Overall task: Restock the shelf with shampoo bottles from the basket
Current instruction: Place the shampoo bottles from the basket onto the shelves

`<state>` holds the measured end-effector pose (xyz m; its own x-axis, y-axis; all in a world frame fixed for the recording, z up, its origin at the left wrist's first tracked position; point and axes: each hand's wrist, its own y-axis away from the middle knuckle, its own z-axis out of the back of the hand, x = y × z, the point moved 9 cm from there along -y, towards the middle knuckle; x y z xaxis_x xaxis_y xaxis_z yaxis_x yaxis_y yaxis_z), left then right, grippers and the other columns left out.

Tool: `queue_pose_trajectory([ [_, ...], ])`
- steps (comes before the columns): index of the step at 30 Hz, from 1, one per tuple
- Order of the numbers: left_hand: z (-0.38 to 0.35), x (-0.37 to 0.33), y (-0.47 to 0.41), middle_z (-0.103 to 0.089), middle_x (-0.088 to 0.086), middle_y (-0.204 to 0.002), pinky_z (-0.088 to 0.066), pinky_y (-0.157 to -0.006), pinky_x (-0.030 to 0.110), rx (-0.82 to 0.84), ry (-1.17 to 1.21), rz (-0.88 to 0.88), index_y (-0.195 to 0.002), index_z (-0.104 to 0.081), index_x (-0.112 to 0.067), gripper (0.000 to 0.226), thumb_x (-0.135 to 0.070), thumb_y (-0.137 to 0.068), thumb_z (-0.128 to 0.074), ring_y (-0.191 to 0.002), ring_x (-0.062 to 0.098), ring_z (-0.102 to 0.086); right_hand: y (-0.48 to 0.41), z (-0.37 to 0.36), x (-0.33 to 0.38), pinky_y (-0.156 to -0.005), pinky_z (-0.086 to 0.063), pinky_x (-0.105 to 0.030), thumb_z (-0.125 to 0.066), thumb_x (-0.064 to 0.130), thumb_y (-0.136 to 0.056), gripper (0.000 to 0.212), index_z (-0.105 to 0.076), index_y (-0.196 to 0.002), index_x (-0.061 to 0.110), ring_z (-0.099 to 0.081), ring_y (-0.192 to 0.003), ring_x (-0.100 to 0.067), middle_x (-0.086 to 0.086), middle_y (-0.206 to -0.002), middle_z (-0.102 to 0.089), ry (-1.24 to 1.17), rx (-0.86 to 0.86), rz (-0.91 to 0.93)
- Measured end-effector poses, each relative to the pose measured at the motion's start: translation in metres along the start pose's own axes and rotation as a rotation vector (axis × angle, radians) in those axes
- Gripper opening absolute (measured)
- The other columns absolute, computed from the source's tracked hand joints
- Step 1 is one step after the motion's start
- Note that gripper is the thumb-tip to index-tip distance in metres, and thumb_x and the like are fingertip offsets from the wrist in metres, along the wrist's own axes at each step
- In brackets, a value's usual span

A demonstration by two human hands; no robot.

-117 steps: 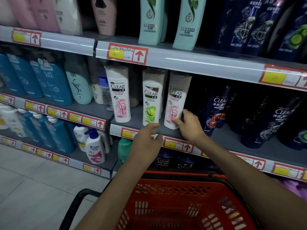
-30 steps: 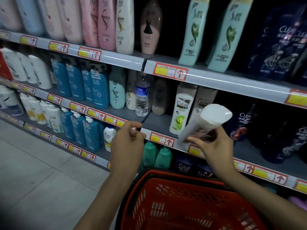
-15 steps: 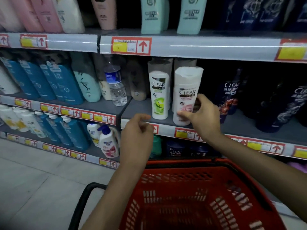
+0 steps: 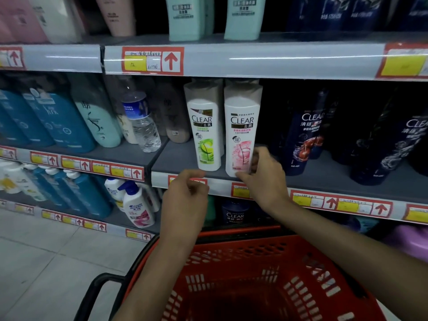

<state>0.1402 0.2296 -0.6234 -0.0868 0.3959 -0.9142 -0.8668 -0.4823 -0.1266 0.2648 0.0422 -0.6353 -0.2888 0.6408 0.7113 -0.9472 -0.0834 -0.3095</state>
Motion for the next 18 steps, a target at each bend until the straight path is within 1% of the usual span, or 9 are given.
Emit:
queue_pose_trajectory([
  [2, 0.002, 0.0, -0.001, -0.072, -0.003, -0.082, -0.052, -0.06, 0.032, -0.007, 0.006, -0.002, -0.107, -0.066, -0.03, 0.019, -0.016, -0.094, -0.061, -0.071, 0.013, -0.067, -0.001, -0.002, -0.005, -0.079, -0.061, -0.036, -0.086, 0.024, -0.081, 0.046, -0.053, -0.112, 0.02, -0.069, -0.103, -0.019, 0.001, -0.115, -0.07, 0.02, 0.006, -0.012],
  [3, 0.002, 0.0, -0.002, -0.072, -0.003, -0.083, -0.053, -0.061, 0.032, -0.011, 0.008, -0.004, -0.107, -0.066, -0.03, 0.019, -0.016, -0.094, -0.062, -0.073, 0.014, -0.067, -0.002, -0.003, -0.005, -0.079, -0.061, -0.039, -0.086, 0.025, -0.081, 0.045, -0.053, -0.111, 0.02, -0.069, -0.103, -0.019, 0.001, -0.115, -0.07, 0.023, 0.003, -0.011],
  [4, 0.001, -0.001, -0.002, -0.072, -0.003, -0.083, -0.051, -0.06, 0.031, -0.012, 0.006, -0.004, -0.107, -0.066, -0.03, 0.019, -0.016, -0.094, -0.062, -0.071, 0.013, -0.067, -0.003, -0.003, -0.005, -0.079, -0.061, -0.04, -0.085, 0.025, -0.082, 0.045, -0.052, -0.111, 0.019, -0.07, -0.103, -0.02, 0.0, -0.115, -0.07, 0.028, -0.001, -0.009],
  [6, -0.001, 0.0, -0.001, -0.071, -0.004, -0.083, -0.045, -0.056, 0.026, -0.01, -0.008, -0.001, -0.108, -0.066, -0.029, 0.019, -0.016, -0.095, -0.06, -0.06, 0.009, -0.06, -0.005, -0.004, -0.004, -0.078, -0.061, -0.042, -0.085, 0.027, -0.082, 0.045, -0.052, -0.112, 0.019, -0.069, -0.102, -0.021, -0.001, -0.115, -0.07, 0.043, -0.013, -0.01],
  [9, -0.004, 0.002, 0.001, -0.071, -0.005, -0.081, -0.04, -0.054, 0.023, -0.002, -0.003, 0.009, -0.108, -0.066, -0.028, 0.019, -0.015, -0.095, -0.059, -0.049, 0.004, -0.05, -0.006, -0.006, -0.004, -0.077, -0.061, -0.041, -0.085, 0.028, -0.082, 0.045, -0.051, -0.111, 0.019, -0.069, -0.102, -0.021, 0.0, -0.114, -0.069, 0.05, -0.024, -0.012],
  [14, -0.007, 0.005, 0.002, -0.072, -0.004, -0.079, -0.041, -0.051, 0.023, 0.004, -0.02, 0.014, -0.106, -0.066, -0.03, 0.019, -0.016, -0.096, -0.058, -0.046, 0.003, -0.05, -0.006, -0.006, -0.004, -0.076, -0.061, -0.039, -0.086, 0.03, -0.081, 0.047, -0.051, -0.111, 0.018, -0.068, -0.102, -0.019, -0.001, -0.113, -0.068, 0.045, -0.036, -0.007],
  [18, -0.009, 0.006, 0.004, -0.072, -0.005, -0.084, -0.041, -0.052, 0.023, 0.01, -0.035, 0.003, -0.105, -0.066, -0.031, 0.02, -0.015, -0.095, -0.058, -0.045, 0.003, -0.049, -0.006, -0.005, -0.006, -0.074, -0.061, -0.041, -0.087, 0.032, -0.079, 0.049, -0.051, -0.109, 0.018, -0.068, -0.098, -0.02, -0.001, -0.109, -0.068, 0.038, -0.05, -0.012],
])
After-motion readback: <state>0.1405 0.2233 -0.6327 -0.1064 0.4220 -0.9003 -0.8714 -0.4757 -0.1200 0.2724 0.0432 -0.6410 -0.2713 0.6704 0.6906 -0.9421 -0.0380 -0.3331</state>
